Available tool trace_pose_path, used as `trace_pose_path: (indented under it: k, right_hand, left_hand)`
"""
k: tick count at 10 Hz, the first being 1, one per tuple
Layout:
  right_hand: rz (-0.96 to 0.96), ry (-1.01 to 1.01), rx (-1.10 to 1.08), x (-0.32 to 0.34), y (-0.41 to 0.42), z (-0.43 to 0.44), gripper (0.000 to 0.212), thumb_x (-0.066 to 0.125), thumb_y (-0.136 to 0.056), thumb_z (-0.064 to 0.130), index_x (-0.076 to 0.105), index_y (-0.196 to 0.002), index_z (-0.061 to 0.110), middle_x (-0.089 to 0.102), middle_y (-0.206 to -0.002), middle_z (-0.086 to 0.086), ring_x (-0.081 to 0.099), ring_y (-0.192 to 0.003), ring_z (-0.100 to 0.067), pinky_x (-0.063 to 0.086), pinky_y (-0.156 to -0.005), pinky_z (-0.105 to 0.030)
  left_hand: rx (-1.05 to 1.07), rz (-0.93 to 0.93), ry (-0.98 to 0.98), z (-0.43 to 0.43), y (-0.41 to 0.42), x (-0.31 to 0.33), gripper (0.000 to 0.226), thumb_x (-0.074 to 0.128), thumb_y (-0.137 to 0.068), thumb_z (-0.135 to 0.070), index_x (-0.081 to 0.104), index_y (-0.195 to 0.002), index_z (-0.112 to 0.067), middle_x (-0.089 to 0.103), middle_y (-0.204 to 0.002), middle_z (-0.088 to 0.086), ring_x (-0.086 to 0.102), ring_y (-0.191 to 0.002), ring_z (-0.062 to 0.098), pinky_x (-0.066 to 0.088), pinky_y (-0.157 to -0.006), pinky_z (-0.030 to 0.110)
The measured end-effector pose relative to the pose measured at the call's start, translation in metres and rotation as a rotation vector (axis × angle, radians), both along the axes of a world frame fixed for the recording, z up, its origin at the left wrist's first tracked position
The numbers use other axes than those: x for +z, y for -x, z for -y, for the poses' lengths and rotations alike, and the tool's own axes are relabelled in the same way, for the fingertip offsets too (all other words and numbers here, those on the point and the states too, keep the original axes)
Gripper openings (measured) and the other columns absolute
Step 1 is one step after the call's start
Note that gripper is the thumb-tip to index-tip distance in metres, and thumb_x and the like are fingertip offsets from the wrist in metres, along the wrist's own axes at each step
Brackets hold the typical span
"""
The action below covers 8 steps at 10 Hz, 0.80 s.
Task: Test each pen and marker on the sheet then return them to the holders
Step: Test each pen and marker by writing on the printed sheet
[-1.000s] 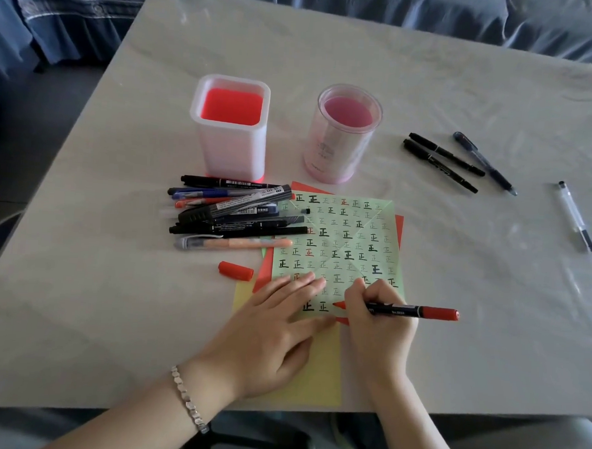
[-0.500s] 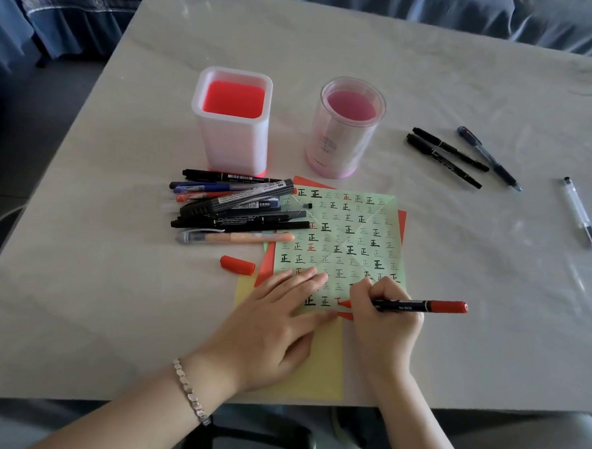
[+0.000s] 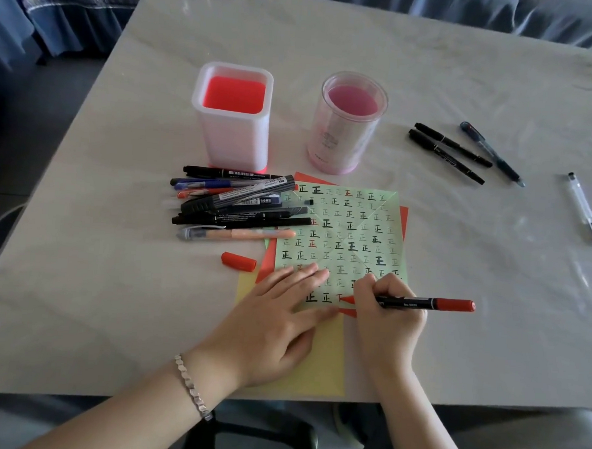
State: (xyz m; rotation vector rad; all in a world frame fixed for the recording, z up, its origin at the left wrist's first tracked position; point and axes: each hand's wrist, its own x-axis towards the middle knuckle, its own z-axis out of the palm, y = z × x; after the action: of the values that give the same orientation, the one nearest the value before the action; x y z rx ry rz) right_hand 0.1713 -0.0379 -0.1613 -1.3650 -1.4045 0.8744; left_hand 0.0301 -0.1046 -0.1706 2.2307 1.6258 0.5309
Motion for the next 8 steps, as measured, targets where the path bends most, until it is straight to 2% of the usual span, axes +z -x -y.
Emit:
trace_pose_path:
  k: [1, 2, 3, 5, 8]
  right_hand:
    - [0.032, 0.004, 0.031, 0.0009, 0.0003, -0.0001, 0.048, 0.06, -0.078, -0.008, 0.032, -0.046, 0.015, 0.041, -0.041, 0.009, 0.042, -0.04, -0.002, 0.029, -0.044, -0.007]
    - [0.039, 0.011, 0.039, 0.002, 0.0006, 0.0003, 0.05, 0.059, -0.078, -0.009, 0.031, -0.046, 0.016, 0.039, -0.037, 0.011, 0.042, -0.039, -0.001, 0.029, -0.044, -0.007]
    - [0.016, 0.024, 0.004, 0.0025, 0.0004, 0.0006, 0.05, 0.059, -0.076, -0.011, 0.029, -0.045, 0.015, 0.036, -0.04, 0.006, 0.033, -0.039, -0.005, 0.028, -0.043, -0.008]
    - [0.043, -0.001, 0.045, 0.0002, 0.0012, 0.0004, 0.041, 0.056, -0.072, 0.007, 0.03, -0.045, 0.02, 0.04, -0.038, 0.01, 0.037, -0.039, -0.004, 0.028, -0.044, -0.008]
    - [0.046, 0.009, -0.07, -0.0031, -0.0009, -0.0013, 0.032, 0.052, -0.069, 0.012, 0.031, -0.045, 0.016, 0.037, -0.042, 0.004, 0.032, -0.043, -0.008, 0.028, -0.045, -0.014]
  left_hand:
    - [0.003, 0.008, -0.002, 0.0003, -0.0002, 0.0007, 0.039, 0.04, -0.088, -0.024, 0.062, -0.12, -0.025, 0.044, -0.142, 0.009, 0.028, -0.136, 0.022, 0.016, -0.113, 0.036]
    - [0.004, 0.014, -0.005, 0.0001, -0.0003, 0.0009, 0.039, 0.041, -0.088, -0.024, 0.062, -0.12, -0.025, 0.044, -0.141, 0.009, 0.028, -0.136, 0.022, 0.017, -0.113, 0.036]
    - [0.003, 0.005, -0.004, 0.0001, -0.0004, 0.0013, 0.039, 0.04, -0.088, -0.024, 0.063, -0.119, -0.024, 0.044, -0.141, 0.01, 0.028, -0.136, 0.022, 0.015, -0.113, 0.035]
    - [0.001, -0.002, 0.002, -0.0001, -0.0003, 0.0005, 0.039, 0.04, -0.088, -0.024, 0.061, -0.121, -0.025, 0.043, -0.142, 0.009, 0.028, -0.136, 0.022, 0.015, -0.113, 0.036]
    - [-0.005, -0.01, -0.019, -0.0003, 0.0002, -0.0012, 0.039, 0.039, -0.088, -0.025, 0.062, -0.12, -0.025, 0.044, -0.142, 0.01, 0.03, -0.136, 0.023, 0.017, -0.112, 0.037]
